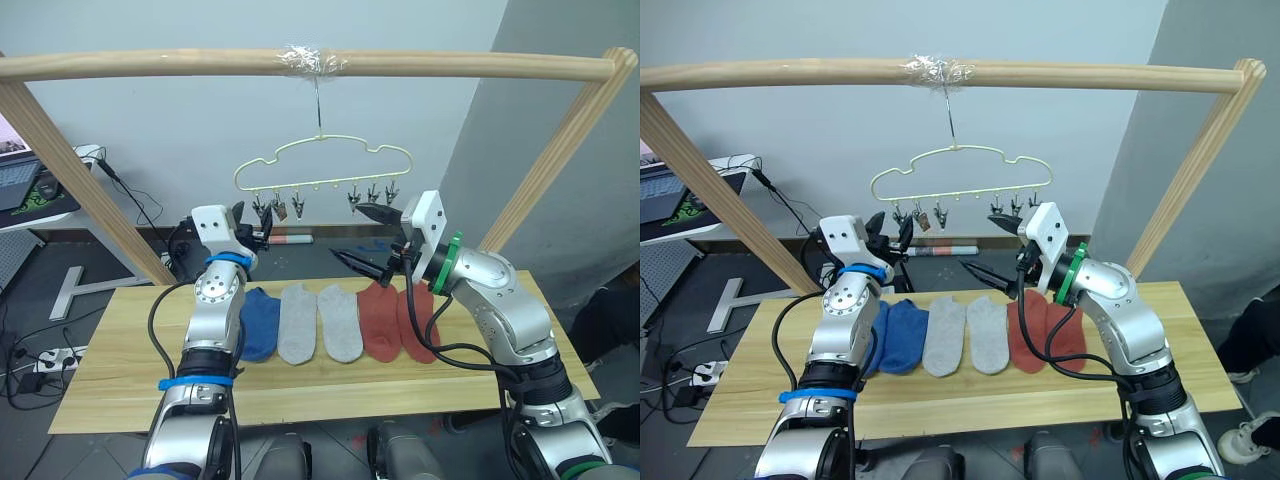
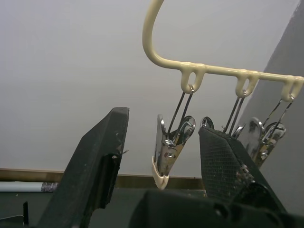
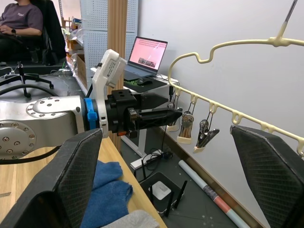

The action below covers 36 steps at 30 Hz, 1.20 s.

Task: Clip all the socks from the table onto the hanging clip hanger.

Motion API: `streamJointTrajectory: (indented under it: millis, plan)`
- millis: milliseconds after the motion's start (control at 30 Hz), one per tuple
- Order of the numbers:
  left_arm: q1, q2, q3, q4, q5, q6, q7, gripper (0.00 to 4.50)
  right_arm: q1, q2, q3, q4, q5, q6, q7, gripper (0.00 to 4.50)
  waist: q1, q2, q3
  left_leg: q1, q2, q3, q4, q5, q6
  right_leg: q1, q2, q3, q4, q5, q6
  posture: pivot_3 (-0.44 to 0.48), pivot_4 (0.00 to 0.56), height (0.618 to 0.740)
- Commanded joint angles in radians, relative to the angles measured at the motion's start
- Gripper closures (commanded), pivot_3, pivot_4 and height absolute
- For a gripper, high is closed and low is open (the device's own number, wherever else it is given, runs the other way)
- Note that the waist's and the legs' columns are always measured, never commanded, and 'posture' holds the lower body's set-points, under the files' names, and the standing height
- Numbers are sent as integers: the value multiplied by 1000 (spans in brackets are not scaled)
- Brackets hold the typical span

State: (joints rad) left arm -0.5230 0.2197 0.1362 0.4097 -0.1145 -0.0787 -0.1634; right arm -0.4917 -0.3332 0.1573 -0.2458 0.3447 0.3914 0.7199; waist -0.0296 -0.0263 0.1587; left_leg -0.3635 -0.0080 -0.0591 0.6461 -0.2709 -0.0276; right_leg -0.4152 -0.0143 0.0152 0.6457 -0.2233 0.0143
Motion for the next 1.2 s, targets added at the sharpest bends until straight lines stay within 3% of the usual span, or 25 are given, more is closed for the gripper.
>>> streamJointTrajectory:
  millis: [33, 967, 1200]
  plan:
    - [-30, 8, 12, 5, 3, -35, 5, 1799, -20, -3, -24, -38, 21, 0, 1, 0, 0, 0, 0, 0, 0, 0, 0, 0, 0, 0, 0, 0, 0, 0, 0, -50, 141, 740]
    - [-91, 5, 2, 81, 18, -81, 6, 1799, -19, -12, -35, -52, 24, 16, -4, 0, -2, 0, 1, 0, 0, 0, 0, 0, 0, 0, 0, 0, 0, 0, 1, -61, 157, 740]
    - [-89, -6, 9, 75, 1, -75, -7, 3904, -17, -10, -37, -56, 24, 21, -6, 0, -2, 0, 1, 0, 0, 0, 0, 0, 0, 0, 0, 0, 0, 0, 1, -63, 158, 740]
